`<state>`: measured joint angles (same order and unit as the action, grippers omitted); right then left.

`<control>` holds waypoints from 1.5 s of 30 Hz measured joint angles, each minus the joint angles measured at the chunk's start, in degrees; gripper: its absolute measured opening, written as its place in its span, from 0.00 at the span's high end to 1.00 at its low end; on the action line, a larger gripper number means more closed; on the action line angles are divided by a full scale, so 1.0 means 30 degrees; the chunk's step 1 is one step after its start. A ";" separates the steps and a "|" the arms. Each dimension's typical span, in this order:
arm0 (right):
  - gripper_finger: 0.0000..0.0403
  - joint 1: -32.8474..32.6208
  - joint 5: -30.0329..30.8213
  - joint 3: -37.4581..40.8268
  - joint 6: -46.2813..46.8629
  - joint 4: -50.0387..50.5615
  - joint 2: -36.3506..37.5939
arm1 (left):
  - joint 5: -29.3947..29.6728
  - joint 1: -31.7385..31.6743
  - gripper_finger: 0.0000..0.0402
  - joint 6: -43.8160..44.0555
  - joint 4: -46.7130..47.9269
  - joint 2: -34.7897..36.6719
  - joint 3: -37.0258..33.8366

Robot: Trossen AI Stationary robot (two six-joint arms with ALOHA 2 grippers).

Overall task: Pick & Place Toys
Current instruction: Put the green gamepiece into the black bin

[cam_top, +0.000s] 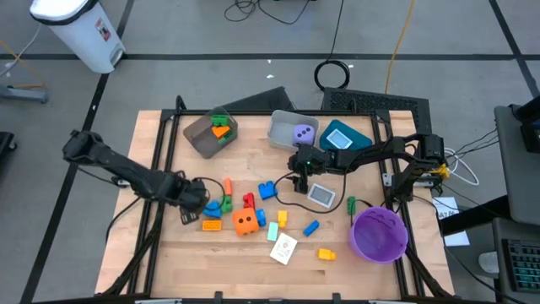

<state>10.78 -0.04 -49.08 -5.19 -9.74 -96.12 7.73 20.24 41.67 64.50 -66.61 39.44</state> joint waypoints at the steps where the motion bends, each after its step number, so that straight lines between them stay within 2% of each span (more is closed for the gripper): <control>1: 0.37 -0.0005 -0.0005 0.0000 -0.0007 -0.0007 0.0000 | 0.0502 -0.0273 0.55 -0.0416 0.0308 0.0000 0.0395; 6: 0.37 -0.0004 -0.0005 0.0000 0.0000 -0.0034 0.0000 | 0.2190 -0.2294 0.54 -0.2591 0.0488 0.0015 0.1971; 13: 0.37 -0.0002 -0.0005 0.0000 -0.0001 -0.0082 0.0000 | 0.3119 -0.5196 0.54 -0.5553 0.0402 0.0015 0.3346; 20: 0.37 -0.0002 -0.0005 0.0000 -0.0002 -0.0117 0.0000 | 0.2999 -0.7777 0.55 -0.8051 -0.0697 0.0015 0.3644; 28: 0.37 -0.0005 -0.0005 0.0000 0.0000 -0.0117 0.0000 | 0.2918 -0.9685 0.53 -1.0254 -0.2467 0.0015 0.3644; 33: 0.37 -0.0005 0.0002 0.0000 0.0000 -0.0117 0.0000 | 0.1965 -1.1039 0.55 -1.1484 -0.3157 0.0015 0.3644; 45: 0.37 -0.0005 -0.0005 0.0000 0.0000 -0.0117 0.0000 | 0.1580 -1.4860 0.54 -1.4965 -0.5403 0.0015 0.3644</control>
<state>10.76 -0.05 -49.08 -5.19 -10.09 -96.12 12.47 -24.34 -3.22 48.30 -66.57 50.37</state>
